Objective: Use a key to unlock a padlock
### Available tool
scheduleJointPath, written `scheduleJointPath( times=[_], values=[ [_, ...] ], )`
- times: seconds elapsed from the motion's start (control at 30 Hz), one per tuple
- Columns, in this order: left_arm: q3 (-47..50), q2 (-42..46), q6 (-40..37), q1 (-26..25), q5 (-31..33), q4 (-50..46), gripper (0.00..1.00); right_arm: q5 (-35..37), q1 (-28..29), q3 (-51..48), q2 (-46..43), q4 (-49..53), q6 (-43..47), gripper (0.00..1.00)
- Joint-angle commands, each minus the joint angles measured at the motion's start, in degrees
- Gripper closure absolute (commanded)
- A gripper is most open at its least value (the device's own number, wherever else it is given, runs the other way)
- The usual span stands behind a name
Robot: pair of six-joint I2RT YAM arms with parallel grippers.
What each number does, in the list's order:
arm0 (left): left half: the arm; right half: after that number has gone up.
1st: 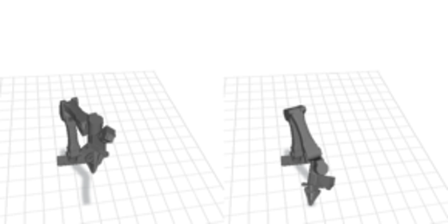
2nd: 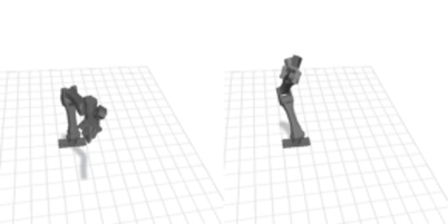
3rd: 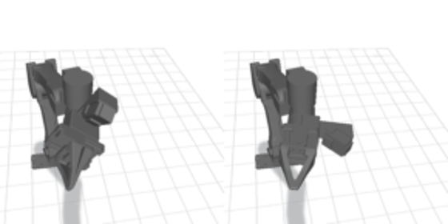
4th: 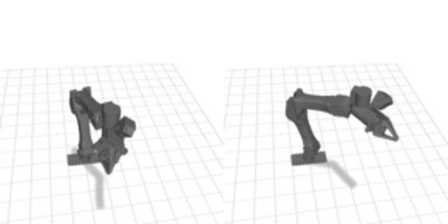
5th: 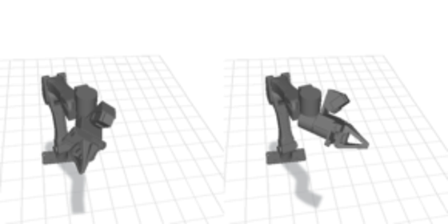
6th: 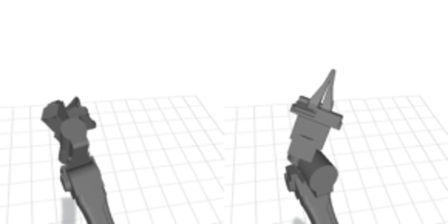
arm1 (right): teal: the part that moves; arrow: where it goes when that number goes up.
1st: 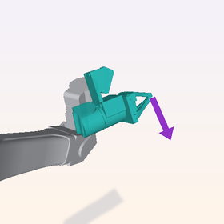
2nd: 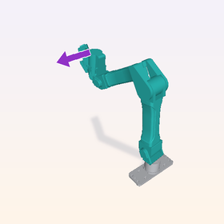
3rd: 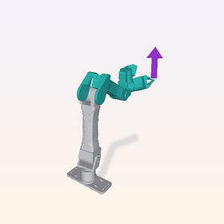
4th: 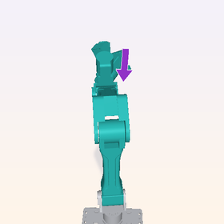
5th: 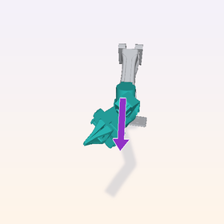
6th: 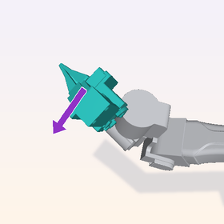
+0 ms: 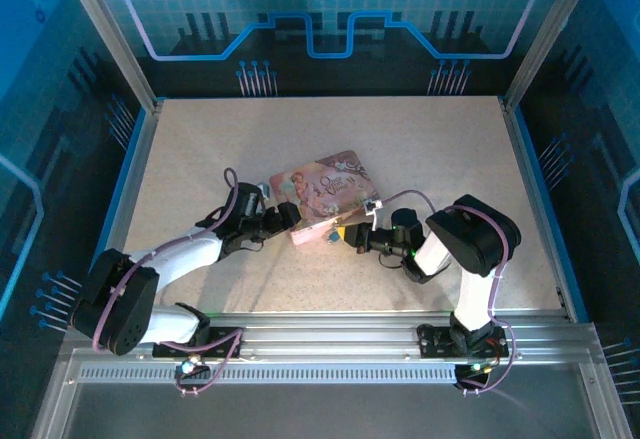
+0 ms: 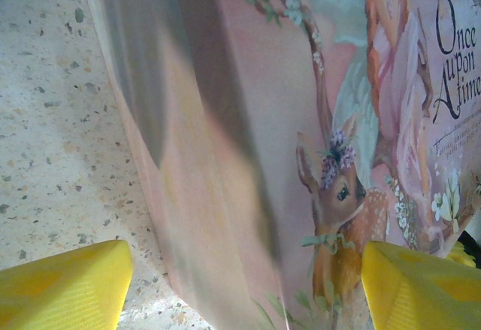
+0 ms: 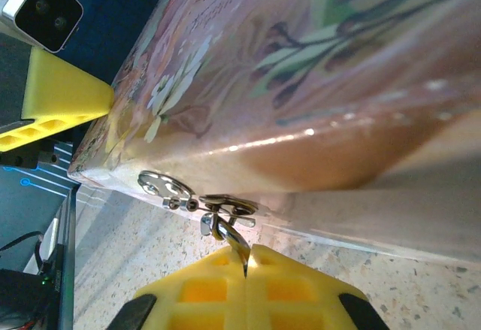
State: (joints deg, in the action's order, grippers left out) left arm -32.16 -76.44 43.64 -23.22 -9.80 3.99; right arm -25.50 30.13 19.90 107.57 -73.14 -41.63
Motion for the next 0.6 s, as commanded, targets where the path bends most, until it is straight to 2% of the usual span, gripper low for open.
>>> scheduleJointPath(
  times=[0.0, 0.57],
  values=[
    [2.6, -1.0, 0.0, -0.8, 0.3, -6.0, 0.2, 1.0, -1.0, -0.3, -1.9, -4.2, -1.1, 1.0],
    [3.4, 0.4, 0.9, -2.5, 1.3, -6.5, 0.2, 1.3, -2.7, -0.8, -5.1, -2.5, -5.5, 1.0]
  ],
)
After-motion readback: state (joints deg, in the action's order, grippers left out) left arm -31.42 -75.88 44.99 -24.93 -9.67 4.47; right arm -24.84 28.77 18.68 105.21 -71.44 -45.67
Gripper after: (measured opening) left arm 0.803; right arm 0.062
